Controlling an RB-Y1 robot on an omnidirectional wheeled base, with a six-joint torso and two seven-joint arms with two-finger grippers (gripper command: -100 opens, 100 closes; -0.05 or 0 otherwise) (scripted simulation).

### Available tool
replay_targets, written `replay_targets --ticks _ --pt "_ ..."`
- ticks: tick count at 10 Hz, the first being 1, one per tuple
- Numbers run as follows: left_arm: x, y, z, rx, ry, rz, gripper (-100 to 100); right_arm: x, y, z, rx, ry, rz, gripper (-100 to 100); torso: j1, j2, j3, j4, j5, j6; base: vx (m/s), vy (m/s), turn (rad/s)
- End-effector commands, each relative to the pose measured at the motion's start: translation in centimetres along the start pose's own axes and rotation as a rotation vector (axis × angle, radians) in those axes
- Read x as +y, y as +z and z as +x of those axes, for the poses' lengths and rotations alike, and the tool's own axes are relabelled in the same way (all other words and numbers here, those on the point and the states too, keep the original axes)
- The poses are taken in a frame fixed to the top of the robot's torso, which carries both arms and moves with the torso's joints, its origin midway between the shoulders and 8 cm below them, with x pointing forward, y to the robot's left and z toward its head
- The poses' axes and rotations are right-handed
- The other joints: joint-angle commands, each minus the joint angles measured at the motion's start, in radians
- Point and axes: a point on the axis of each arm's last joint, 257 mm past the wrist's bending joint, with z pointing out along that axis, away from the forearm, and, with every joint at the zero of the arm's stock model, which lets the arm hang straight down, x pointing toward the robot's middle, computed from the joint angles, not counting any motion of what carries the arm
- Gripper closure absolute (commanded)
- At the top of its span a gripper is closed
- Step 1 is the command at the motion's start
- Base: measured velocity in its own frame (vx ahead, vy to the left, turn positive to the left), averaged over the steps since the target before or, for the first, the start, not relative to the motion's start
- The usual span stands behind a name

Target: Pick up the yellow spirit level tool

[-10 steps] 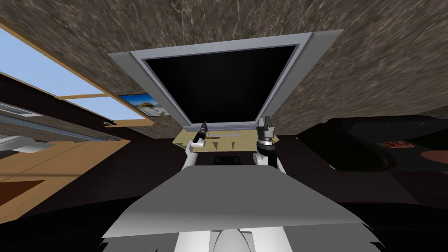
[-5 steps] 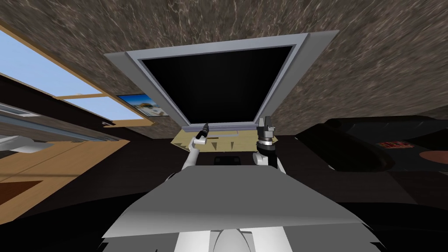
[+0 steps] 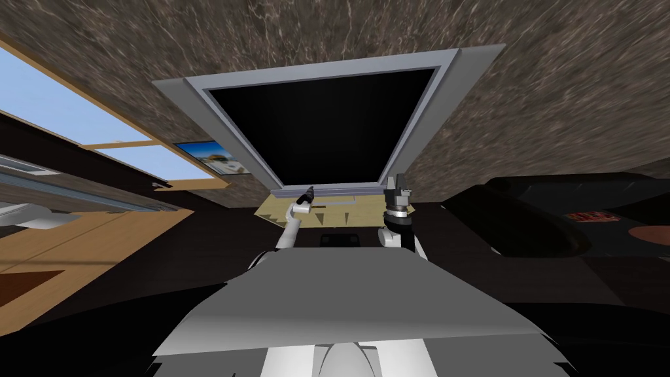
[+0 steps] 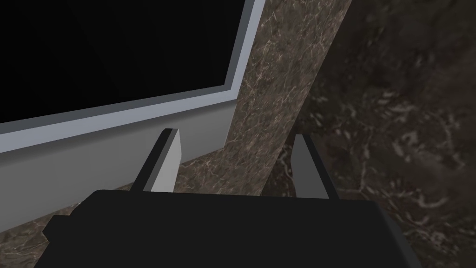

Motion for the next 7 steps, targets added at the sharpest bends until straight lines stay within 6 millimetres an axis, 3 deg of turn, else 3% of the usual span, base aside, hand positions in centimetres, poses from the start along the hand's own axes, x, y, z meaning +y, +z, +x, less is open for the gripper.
replay_targets --ticks 1,5,6,7 --pt "2.1 0.5 -0.2 -0.004 -0.001 -0.071 -100 0.0 0.0 0.0 0.0 0.0 0.0 0 0.0 0.0 0.0 0.0 0.0 0.0 0.013 -0.019 -0.003" --pt "4.2 2.0 -0.1 -0.008 -0.003 -0.184 -100 0.0 0.0 0.0 0.0 0.0 0.0 0 0.001 0.0 0.0 0.0 0.0 0.0 0.01 -0.003 0.001" --pt "5.7 2.0 -0.2 -0.012 -0.003 -0.224 -100 0.0 0.0 0.0 0.0 0.0 0.0 0 0.002 0.0 0.0 0.0 0.0 0.0 0.016 0.002 -0.002" --pt "5.5 2.5 -0.2 -0.012 -0.004 -0.249 -100 0.0 0.0 0.0 0.0 0.0 0.0 0 0.002 0.0 0.0 0.0 0.0 0.0 0.018 0.014 0.004"
